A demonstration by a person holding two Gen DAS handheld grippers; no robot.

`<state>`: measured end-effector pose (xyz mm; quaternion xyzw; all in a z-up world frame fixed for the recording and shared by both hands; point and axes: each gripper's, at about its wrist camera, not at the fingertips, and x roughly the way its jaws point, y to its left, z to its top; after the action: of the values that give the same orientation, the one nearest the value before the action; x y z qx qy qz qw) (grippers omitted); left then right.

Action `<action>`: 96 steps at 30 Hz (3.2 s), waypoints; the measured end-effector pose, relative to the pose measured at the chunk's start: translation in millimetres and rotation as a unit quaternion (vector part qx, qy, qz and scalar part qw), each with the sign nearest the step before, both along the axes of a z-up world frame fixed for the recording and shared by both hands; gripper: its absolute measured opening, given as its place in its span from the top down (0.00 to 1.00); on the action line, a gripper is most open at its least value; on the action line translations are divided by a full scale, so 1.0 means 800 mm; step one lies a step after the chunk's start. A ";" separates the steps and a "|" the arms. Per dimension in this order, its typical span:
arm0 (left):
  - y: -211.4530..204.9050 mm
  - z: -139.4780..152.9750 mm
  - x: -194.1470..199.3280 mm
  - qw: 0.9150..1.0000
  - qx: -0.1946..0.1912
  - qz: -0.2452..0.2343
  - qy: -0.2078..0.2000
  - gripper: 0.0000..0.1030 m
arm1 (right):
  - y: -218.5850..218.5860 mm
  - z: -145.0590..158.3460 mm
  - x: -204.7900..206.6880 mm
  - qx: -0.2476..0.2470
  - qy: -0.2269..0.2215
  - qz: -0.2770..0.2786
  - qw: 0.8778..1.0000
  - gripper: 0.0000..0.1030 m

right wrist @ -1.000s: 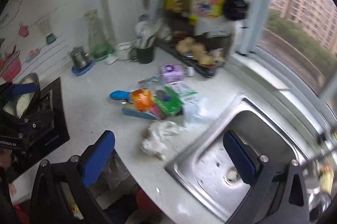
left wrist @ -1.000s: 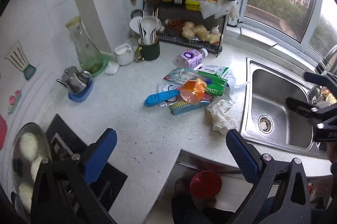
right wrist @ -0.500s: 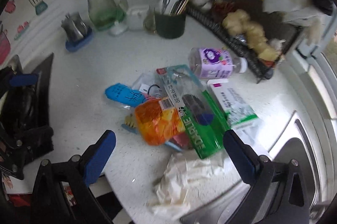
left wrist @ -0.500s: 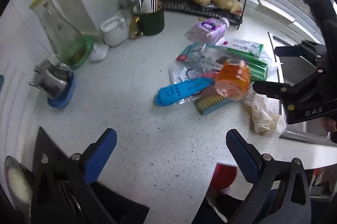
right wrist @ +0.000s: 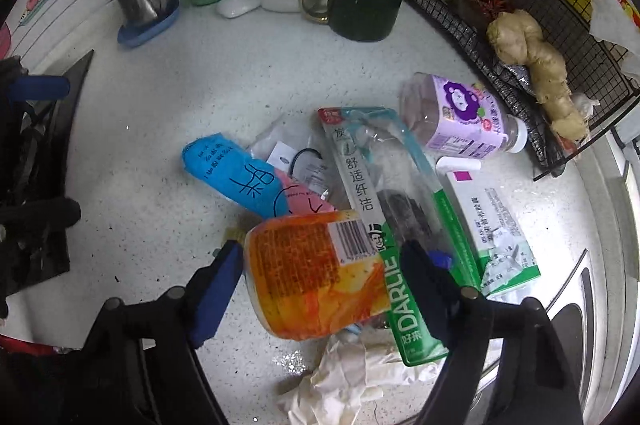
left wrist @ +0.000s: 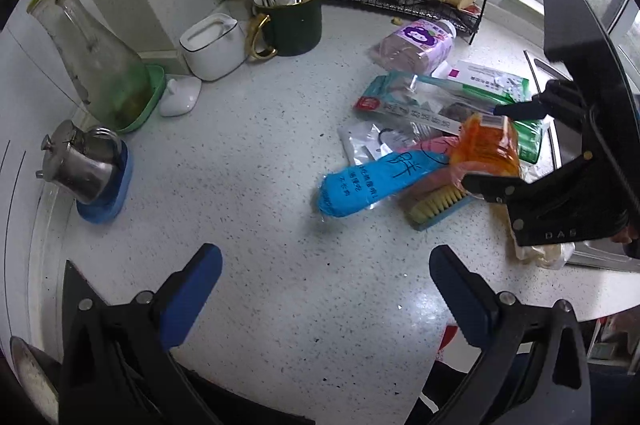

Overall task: Collect trash
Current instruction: 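Grasp the orange plastic cup with the right tool while the left tool grasps the blue-pink wrapper, then carry the orange cup and blue-pink wrapper down toward the red bucket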

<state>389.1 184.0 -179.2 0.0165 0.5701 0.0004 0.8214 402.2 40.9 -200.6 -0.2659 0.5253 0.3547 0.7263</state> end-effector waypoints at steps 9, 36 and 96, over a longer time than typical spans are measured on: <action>-0.018 -0.006 0.019 0.998 -0.011 -0.058 0.004 0.00 | -0.018 0.000 0.003 0.017 0.014 -0.048 0.999 0.42; -0.104 -0.112 0.133 0.959 0.065 -0.271 0.056 0.19 | -0.169 0.046 0.019 0.075 0.048 -0.269 0.959 0.42; -0.255 0.053 -0.304 0.999 -0.013 0.005 -0.035 0.91 | -0.265 0.112 -0.278 0.128 0.018 -0.259 0.957 0.42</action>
<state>146.3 -19.8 -136.8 0.0027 0.5406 -0.0026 0.8413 179.7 -170.9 -110.7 -0.0193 0.5389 0.2238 0.8119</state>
